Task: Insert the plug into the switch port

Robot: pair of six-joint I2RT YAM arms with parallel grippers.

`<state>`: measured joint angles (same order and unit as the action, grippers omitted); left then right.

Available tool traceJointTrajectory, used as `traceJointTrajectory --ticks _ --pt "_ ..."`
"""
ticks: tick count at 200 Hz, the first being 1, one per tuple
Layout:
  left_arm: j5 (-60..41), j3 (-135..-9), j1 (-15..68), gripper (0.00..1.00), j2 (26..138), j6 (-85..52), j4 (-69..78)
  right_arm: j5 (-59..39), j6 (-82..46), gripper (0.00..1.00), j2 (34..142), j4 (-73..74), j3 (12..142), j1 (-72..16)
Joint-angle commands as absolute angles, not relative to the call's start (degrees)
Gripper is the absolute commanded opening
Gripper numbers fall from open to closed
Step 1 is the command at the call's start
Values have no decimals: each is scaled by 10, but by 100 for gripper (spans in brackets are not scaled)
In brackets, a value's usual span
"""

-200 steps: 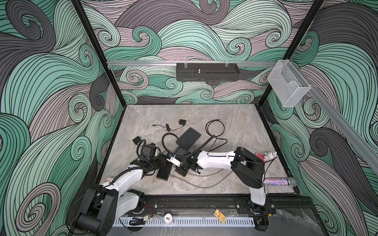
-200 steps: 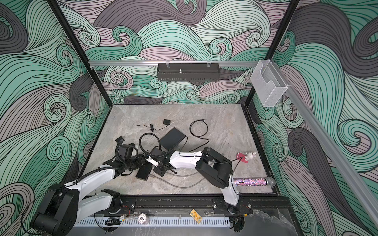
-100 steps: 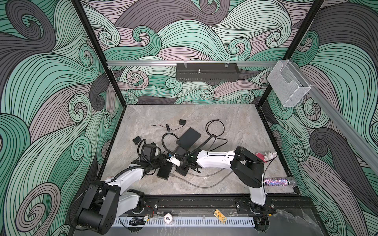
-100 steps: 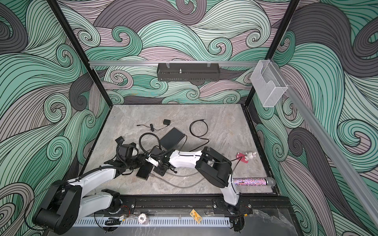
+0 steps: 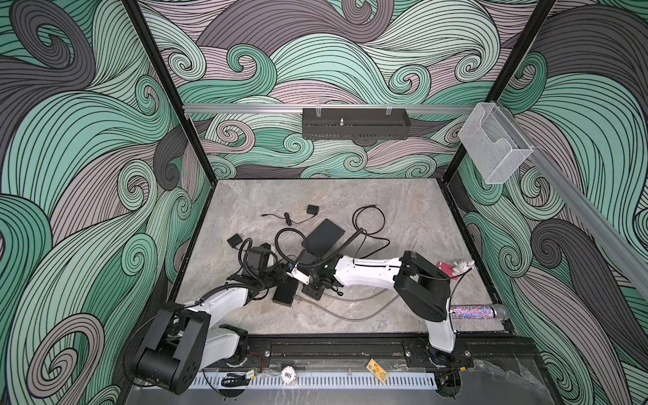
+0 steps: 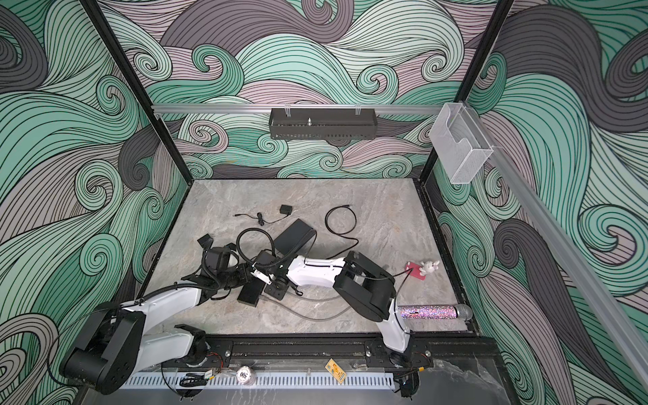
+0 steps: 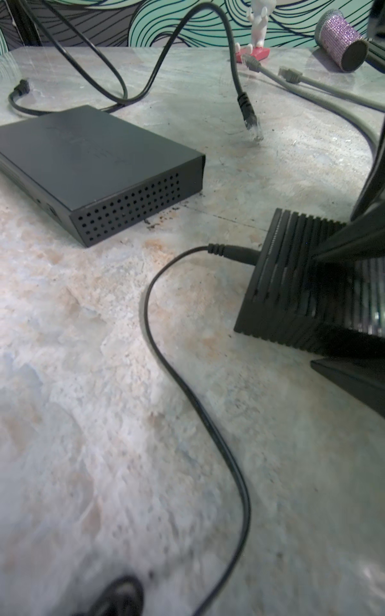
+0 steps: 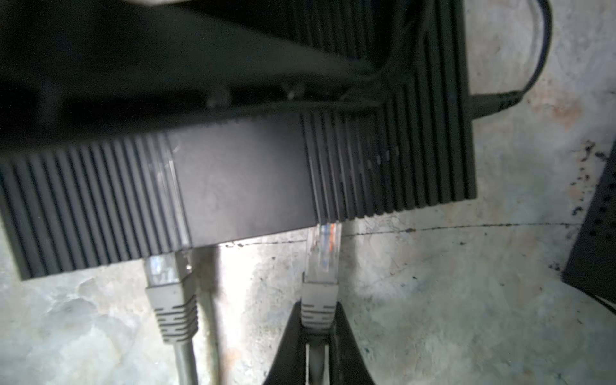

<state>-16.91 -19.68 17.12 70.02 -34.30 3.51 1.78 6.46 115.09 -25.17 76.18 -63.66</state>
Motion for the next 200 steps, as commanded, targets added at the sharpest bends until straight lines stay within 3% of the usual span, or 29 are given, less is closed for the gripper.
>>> traceJointTrajectory --ticks 1,72,145,200 --pt "-280 -196 211 45 724 -332 10 27 106 0 1131 -136 739 -636" --pt "-303 -211 245 45 756 -319 32 -54 162 0 1070 -83 646 -636" --pt "-294 -211 270 45 751 -332 27 16 13 0 1089 -88 673 -609" --pt "-293 -192 291 45 751 -346 44 -18 40 0 1099 -83 677 -608"
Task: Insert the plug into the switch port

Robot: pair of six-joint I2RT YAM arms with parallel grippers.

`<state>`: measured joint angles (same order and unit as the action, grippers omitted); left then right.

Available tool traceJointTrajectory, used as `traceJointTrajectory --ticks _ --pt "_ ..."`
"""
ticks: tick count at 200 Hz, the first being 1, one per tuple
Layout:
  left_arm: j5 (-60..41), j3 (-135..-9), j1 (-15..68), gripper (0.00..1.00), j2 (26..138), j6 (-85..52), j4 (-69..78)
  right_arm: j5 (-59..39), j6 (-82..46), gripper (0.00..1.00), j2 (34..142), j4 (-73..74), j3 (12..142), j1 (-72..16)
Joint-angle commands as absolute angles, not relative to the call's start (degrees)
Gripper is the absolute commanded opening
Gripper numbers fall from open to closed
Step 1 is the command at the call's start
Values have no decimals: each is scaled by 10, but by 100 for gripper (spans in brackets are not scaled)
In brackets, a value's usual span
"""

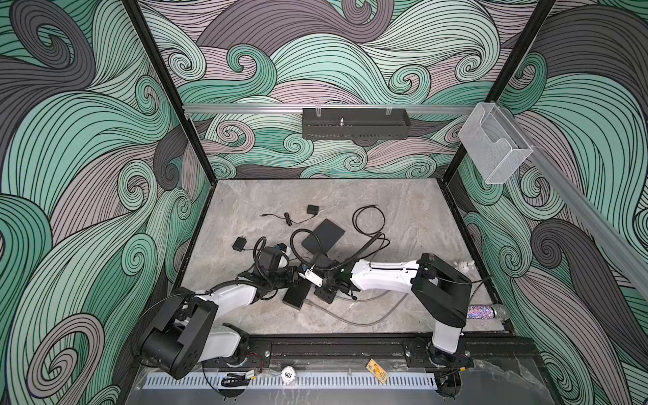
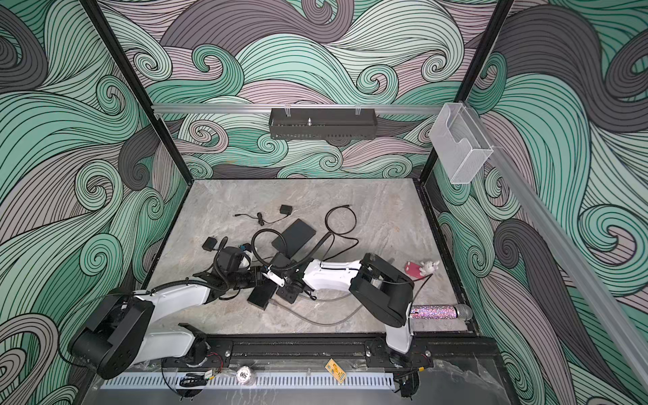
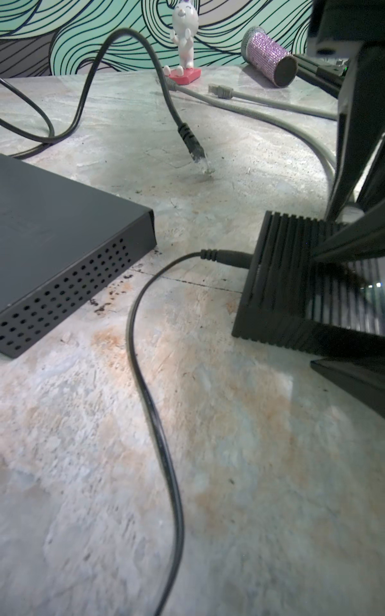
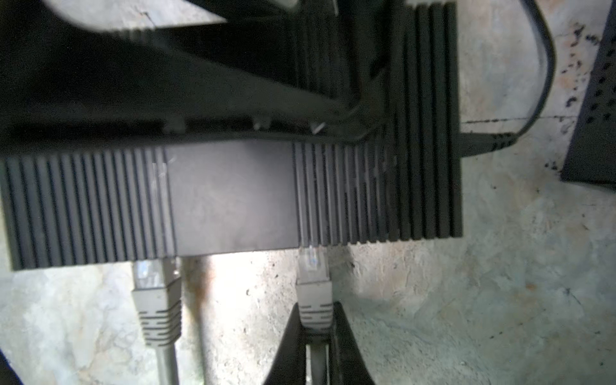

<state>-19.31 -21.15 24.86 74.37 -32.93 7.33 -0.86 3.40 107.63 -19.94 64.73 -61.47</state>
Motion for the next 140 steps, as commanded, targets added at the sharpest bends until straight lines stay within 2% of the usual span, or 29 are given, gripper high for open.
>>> traceJointTrajectory --ticks 1,62,140 --pt "-293 -191 291 45 752 -347 44 -18 41 0 1100 -82 677 -608" --pt "-299 -180 324 43 782 -368 90 -67 48 0 1111 -62 703 -588" --pt "-315 -152 341 43 770 -388 113 -53 7 0 1135 -50 734 -565"
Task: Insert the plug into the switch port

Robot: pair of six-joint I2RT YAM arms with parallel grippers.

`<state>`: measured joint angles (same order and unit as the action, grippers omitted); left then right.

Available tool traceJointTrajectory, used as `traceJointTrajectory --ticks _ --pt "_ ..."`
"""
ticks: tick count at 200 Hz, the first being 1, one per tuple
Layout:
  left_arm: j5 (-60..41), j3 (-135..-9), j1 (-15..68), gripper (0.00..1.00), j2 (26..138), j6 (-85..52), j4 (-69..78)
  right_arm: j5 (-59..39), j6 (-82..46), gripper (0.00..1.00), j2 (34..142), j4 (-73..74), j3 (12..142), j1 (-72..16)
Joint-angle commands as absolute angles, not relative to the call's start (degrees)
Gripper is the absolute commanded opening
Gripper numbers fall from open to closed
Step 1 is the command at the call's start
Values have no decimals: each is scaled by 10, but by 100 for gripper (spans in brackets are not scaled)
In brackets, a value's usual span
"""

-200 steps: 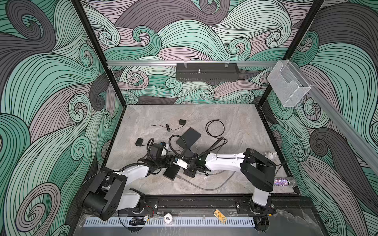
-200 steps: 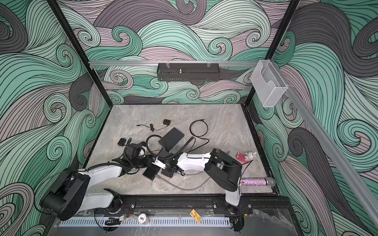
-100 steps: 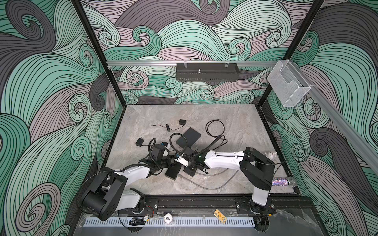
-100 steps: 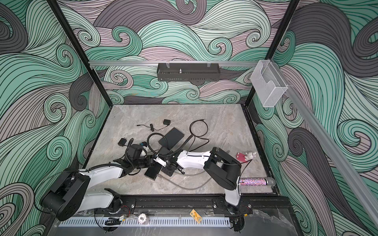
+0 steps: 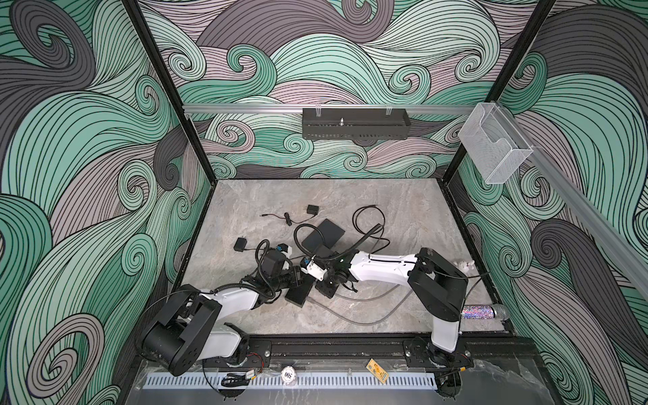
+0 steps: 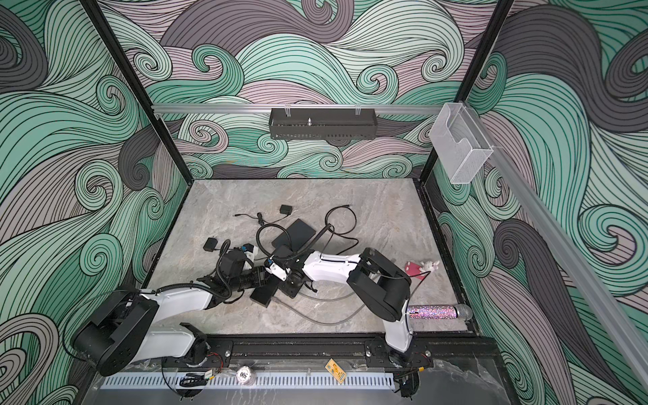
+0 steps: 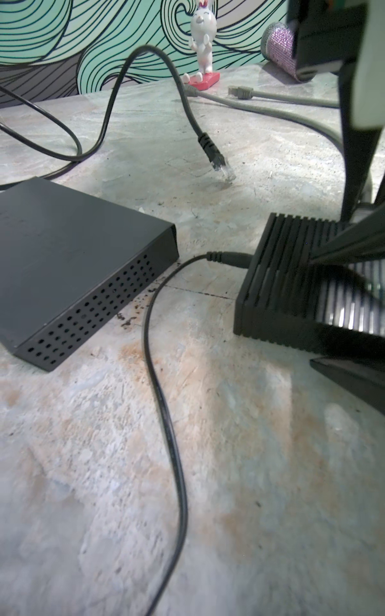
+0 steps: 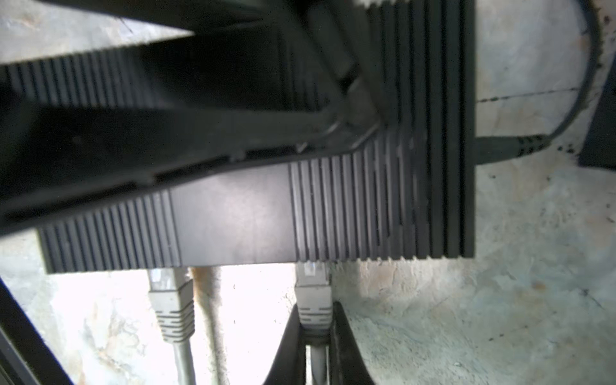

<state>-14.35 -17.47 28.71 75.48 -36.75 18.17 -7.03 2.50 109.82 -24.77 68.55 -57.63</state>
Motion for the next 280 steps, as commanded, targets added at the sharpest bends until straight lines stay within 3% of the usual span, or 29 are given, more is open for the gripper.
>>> traceJointTrajectory --ticks 1,40,105,154,175,214,259,280 --pt "-315 -152 341 43 771 -388 113 -54 7 0 1136 -51 734 -565" --pt "-310 -154 350 43 779 -397 116 -55 15 0 1138 -63 749 -564" --pt "-225 -188 321 46 720 -382 -21 -51 22 1 1118 -58 675 -564" --pt "-92 -308 273 72 673 -367 -167 -57 25 1 1114 -64 629 -568" --pt "-49 -359 254 77 652 -365 -223 -62 19 1 1116 -72 630 -577" --pt "33 -390 233 78 537 -375 -319 -65 -18 5 1131 -83 655 -598" --pt "92 -351 230 77 315 -389 -354 -64 -47 7 1159 -91 690 -633" --pt "74 -341 229 76 259 -382 -373 -73 -68 18 1164 -80 691 -635"
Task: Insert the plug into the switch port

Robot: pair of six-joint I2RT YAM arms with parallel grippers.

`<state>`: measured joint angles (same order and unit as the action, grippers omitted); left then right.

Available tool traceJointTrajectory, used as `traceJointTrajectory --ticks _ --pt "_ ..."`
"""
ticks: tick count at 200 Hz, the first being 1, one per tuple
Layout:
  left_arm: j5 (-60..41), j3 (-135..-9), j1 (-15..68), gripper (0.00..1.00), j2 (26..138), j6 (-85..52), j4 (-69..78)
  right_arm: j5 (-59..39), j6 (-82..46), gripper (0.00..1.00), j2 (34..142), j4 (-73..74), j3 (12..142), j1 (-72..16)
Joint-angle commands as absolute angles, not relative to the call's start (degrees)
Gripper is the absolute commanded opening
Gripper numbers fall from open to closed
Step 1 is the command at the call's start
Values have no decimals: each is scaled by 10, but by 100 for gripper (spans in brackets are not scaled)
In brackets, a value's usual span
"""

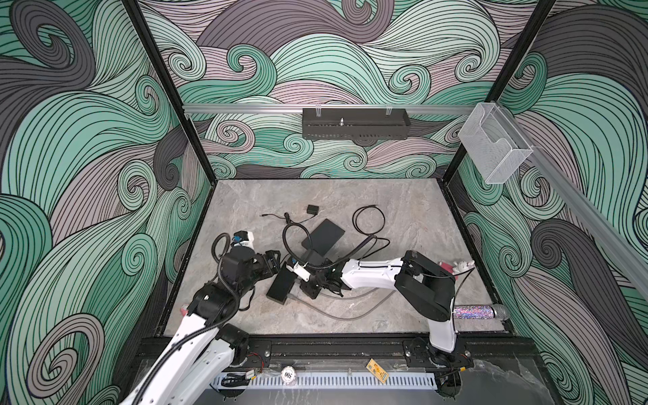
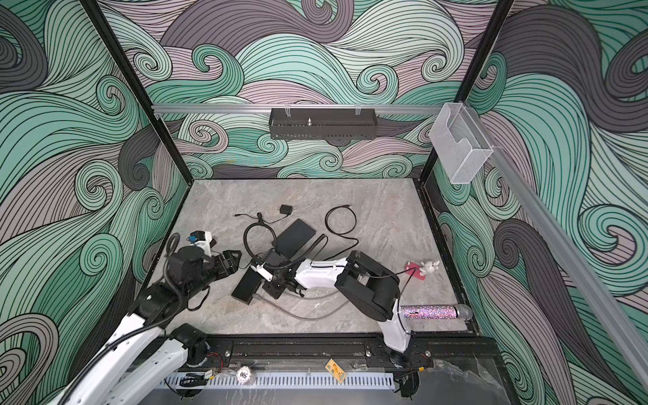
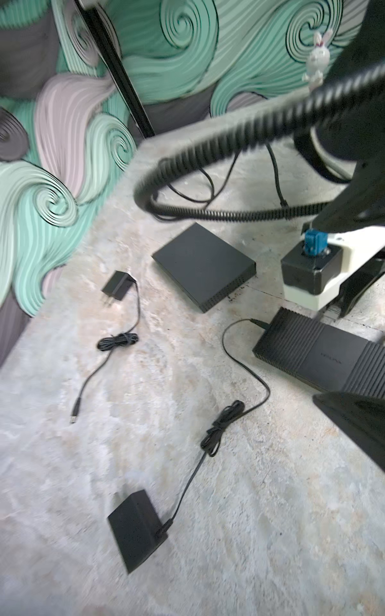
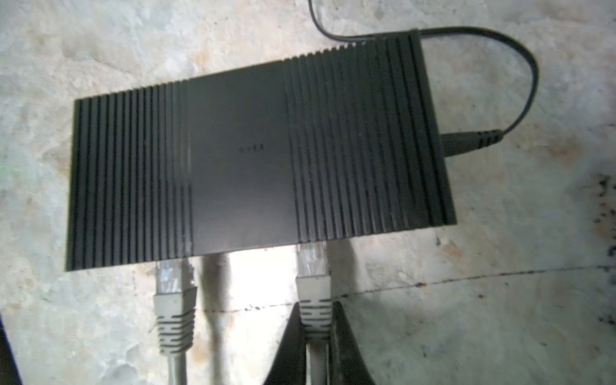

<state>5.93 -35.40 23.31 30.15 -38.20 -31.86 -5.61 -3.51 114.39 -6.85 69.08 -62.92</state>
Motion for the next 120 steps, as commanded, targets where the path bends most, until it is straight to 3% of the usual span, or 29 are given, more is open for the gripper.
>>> traceJointTrajectory --ticks 1,34,120 --pt "72 -341 230 76 258 -382 -374 -71 -69 18 1164 -79 691 -635" --pt "-14 -335 230 75 254 -376 -360 -40 -66 46 1115 -65 656 -632" --pt "-77 -316 230 75 376 -412 -238 -40 -88 70 751 -60 436 -574"
